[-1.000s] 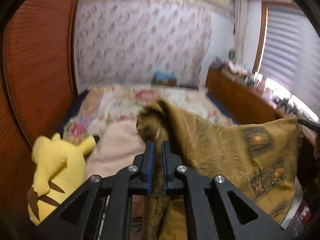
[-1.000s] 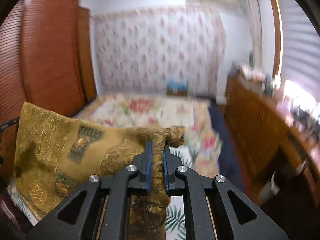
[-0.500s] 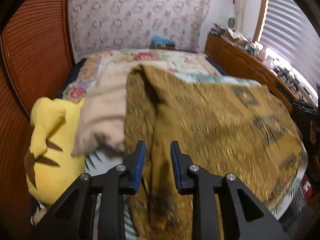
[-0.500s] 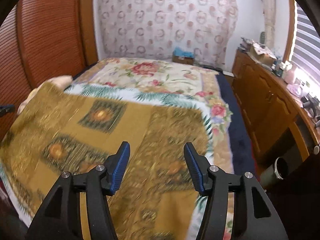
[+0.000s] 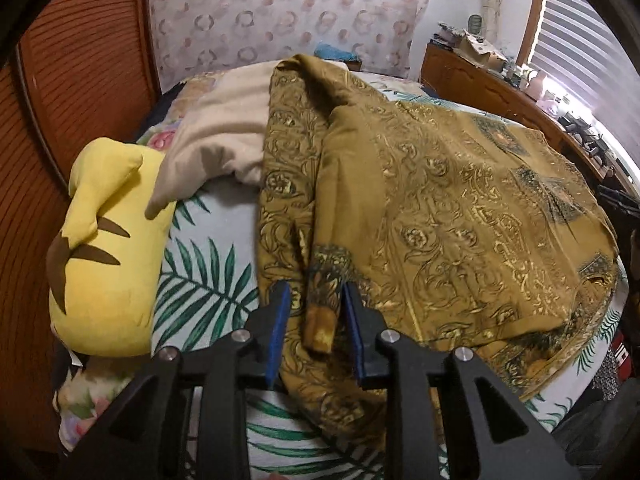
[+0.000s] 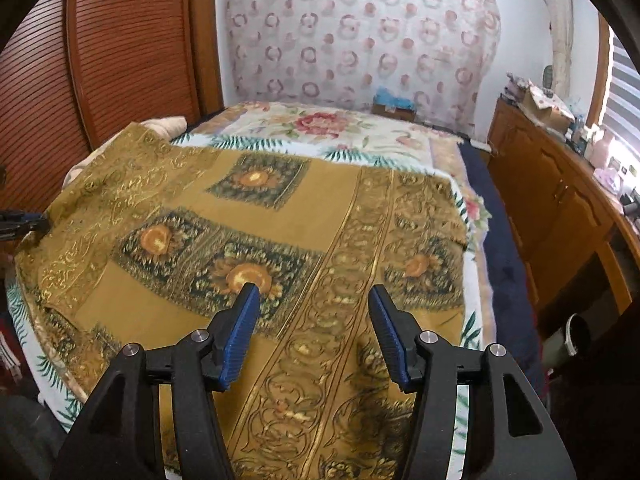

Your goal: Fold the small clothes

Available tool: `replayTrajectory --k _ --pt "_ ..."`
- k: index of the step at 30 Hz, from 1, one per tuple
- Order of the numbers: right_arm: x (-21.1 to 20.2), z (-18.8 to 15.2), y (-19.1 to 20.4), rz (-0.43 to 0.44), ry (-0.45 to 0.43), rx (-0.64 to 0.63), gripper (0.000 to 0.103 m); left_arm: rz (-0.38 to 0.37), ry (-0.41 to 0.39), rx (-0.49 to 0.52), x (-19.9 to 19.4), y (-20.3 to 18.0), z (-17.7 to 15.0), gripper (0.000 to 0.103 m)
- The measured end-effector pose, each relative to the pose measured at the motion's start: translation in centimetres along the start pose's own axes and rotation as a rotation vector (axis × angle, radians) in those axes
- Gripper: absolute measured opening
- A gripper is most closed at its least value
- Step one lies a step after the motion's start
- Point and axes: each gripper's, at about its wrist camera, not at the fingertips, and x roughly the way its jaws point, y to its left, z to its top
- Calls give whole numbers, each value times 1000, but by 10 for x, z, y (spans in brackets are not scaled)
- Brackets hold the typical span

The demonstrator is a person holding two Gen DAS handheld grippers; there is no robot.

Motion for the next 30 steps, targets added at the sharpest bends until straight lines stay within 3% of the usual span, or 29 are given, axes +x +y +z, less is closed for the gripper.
replayTrajectory --k 3,4,15,23,30 --pt "3 -9 3 5 29 -9 83 11 -4 6 3 1 -1 25" --pt "4 -13 4 6 36 -10 85 16 -4 10 5 1 -1 25" --pt "12 -46 3 -8 72 12 85 54 -49 28 8 -5 -2 28" --pt "14 -50 6 -16 71 11 85 51 -102 34 5 -3 -9 28" --pt "15 -51 5 -12 71 15 85 56 -94 27 3 -3 -10 28"
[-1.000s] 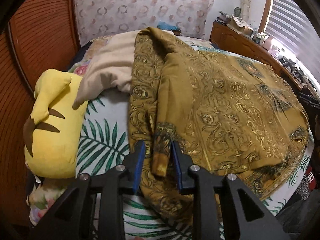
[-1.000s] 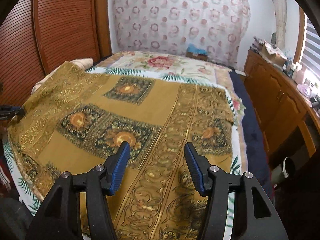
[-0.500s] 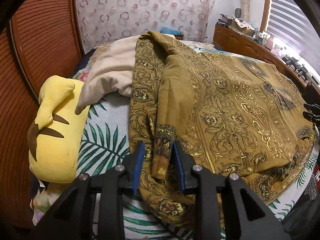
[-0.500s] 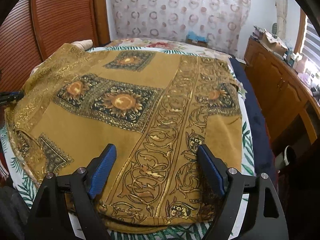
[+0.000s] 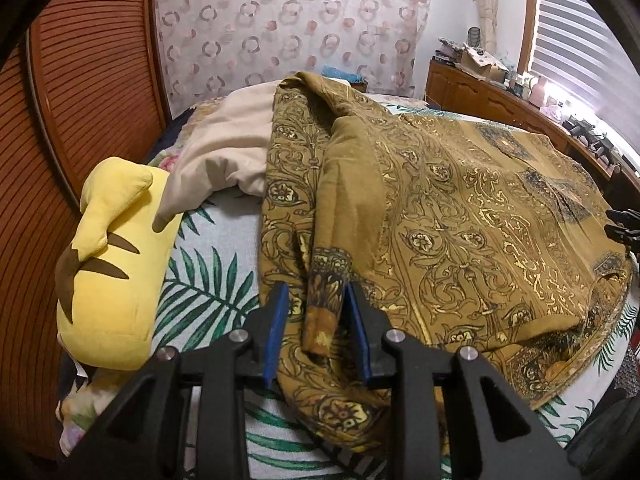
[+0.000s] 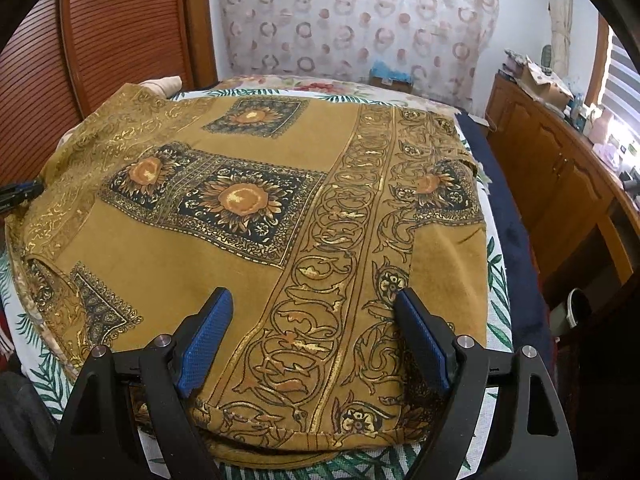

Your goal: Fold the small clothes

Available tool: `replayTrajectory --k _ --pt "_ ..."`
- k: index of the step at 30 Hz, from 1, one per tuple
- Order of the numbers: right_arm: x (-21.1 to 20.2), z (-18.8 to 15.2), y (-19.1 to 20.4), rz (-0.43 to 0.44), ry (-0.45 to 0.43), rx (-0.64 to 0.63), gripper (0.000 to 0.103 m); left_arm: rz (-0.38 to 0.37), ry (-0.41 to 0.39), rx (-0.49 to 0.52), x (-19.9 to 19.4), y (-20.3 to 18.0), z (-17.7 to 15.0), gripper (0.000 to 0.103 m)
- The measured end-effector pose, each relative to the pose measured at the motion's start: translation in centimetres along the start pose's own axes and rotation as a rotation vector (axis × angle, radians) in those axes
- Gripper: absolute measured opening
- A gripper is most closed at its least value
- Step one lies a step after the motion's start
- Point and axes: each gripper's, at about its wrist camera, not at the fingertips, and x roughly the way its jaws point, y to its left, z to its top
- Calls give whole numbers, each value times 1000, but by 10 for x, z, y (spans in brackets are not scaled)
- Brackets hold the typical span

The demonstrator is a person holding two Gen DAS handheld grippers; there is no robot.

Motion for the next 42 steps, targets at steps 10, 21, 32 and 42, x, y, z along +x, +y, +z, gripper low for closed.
replayTrajectory --k 10,21,32,42 --pt "1 0 0 1 0 4 85 44 11 -20 -4 3 -3 35" --pt "1 0 0 3 -1 6 85 8 20 -79 3 14 4 38" --pt "2 1 1 2 4 5 85 -176 -111 -58 -32 -11 16 1" --pt "-9 -6 3 7 -26 64 85 -272 -262 15 -77 -71 69 0"
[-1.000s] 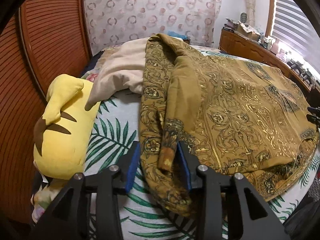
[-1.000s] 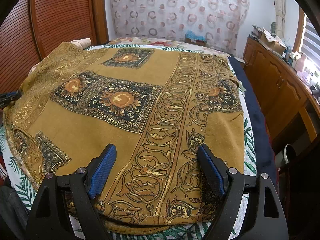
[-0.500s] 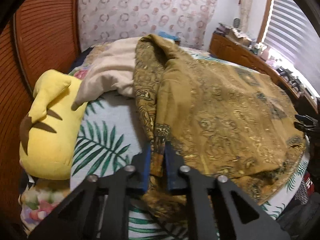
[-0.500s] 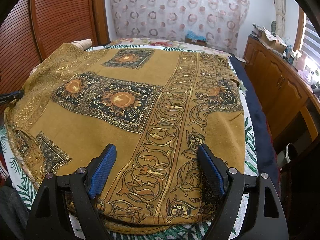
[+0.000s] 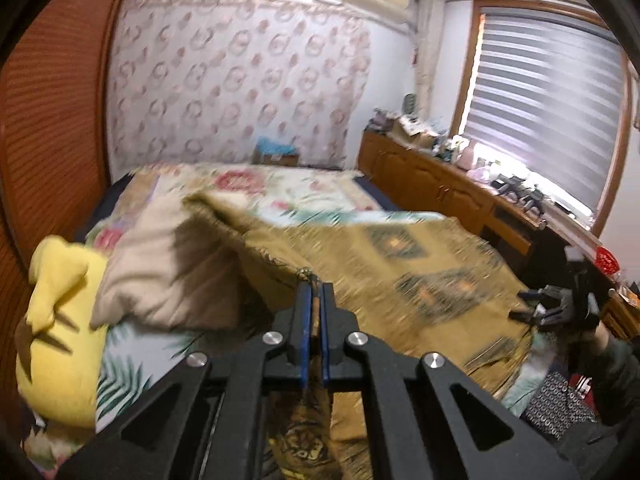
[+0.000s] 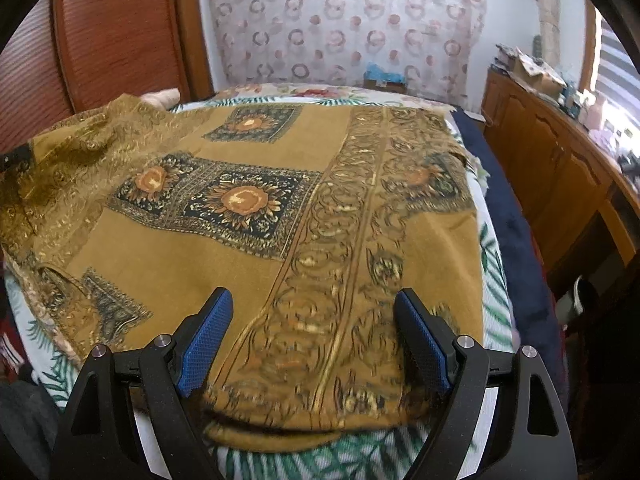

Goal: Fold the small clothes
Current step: 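Grasp the shirt edge with the left gripper and lift it over the shirt body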

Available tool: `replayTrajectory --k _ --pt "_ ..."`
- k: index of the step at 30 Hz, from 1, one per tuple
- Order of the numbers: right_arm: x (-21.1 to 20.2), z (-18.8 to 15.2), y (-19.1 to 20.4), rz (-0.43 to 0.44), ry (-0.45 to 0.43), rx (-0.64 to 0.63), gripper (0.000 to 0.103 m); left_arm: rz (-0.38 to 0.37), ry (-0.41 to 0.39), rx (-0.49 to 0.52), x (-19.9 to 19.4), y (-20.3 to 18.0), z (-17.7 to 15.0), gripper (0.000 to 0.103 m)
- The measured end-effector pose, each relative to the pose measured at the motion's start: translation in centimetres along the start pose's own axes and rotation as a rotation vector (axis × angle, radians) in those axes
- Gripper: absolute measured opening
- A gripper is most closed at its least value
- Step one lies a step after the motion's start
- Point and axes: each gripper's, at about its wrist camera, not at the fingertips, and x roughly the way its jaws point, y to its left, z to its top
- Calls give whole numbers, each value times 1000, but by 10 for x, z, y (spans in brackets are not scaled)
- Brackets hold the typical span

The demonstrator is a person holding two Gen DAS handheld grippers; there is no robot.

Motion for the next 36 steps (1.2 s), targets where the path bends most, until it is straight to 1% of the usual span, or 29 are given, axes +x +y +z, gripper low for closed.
replayTrajectory --k 5,9,13,19,22,23,24,25,27,30,33,36 --pt "-9 -19 7 -39 -21 -1 85 -61 -18 42 14 -33 28 0" --pt "-14 -26 2 -15 -39 29 85 -109 -9 87 35 -65 46 0" --pt "-27 -27 -5 -20 -57 49 85 -166 9 128 59 -101 66 0" --pt "-51 -27 -28 -38 -100 80 85 -273 39 208 90 -173 90 0" --pt "-60 -24 -35 -52 -119 89 85 -320 64 227 100 -206 98 0" --pt "-62 -23 -36 -52 -124 93 85 -324 81 242 103 -214 99 1" --pt "-65 -23 -41 -51 -129 97 85 -338 93 255 105 -219 99 6" --pt "-67 -23 -42 -52 -133 99 85 -348 112 269 108 -225 98 14" --pt "-70 -21 -45 -49 -136 103 85 -339 133 286 112 -231 96 22" --pt "-70 -19 -44 -48 -139 97 85 -299 159 292 112 -226 87 22" --pt "-68 -16 -41 -42 -141 93 85 -242 176 279 110 -208 79 23" --pt "-62 -11 -37 -19 -139 90 85 -202 197 255 111 -185 65 23"
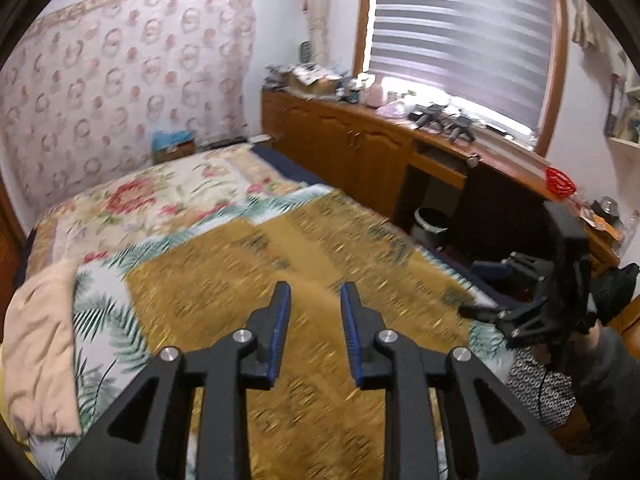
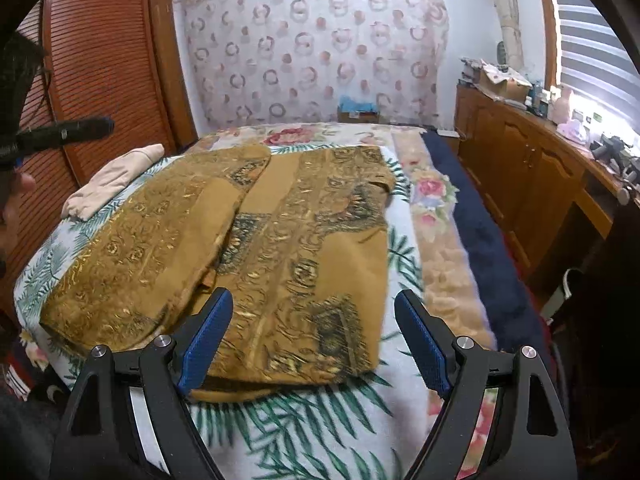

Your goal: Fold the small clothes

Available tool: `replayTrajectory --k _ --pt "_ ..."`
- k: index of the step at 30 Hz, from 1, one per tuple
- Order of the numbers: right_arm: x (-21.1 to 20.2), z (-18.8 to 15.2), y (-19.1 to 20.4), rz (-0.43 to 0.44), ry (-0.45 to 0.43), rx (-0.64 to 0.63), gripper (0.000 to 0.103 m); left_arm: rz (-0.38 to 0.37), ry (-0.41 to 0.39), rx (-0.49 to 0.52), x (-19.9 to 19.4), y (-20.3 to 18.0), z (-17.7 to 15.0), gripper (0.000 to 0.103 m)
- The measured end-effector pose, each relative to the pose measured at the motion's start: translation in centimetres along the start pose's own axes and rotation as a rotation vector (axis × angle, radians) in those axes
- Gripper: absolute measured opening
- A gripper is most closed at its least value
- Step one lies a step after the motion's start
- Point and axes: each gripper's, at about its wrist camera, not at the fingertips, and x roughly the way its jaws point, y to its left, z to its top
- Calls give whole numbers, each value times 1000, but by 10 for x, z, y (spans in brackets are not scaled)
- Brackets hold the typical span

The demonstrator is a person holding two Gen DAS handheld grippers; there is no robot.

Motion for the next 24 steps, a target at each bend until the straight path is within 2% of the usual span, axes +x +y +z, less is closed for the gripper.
replayTrajectory --k 3,9,14,17,18,24 --pt "11 6 9 35 13 -11 85 65 29 -24 -3 18 -22 23" --pt "43 24 40 105 63 -60 83 119 65 -60 -8 46 -66 23" --pt "72 40 61 149 132 -93 70 132 77 -110 -14 60 -93 23" --pt "87 44 70 157 181 -118 59 138 78 -121 -17 65 -103 23" --pt "90 45 71 157 192 -125 51 139 77 -125 -18 66 -106 23" --pt "105 42 79 181 249 -143 47 145 73 -154 -23 72 -120 23"
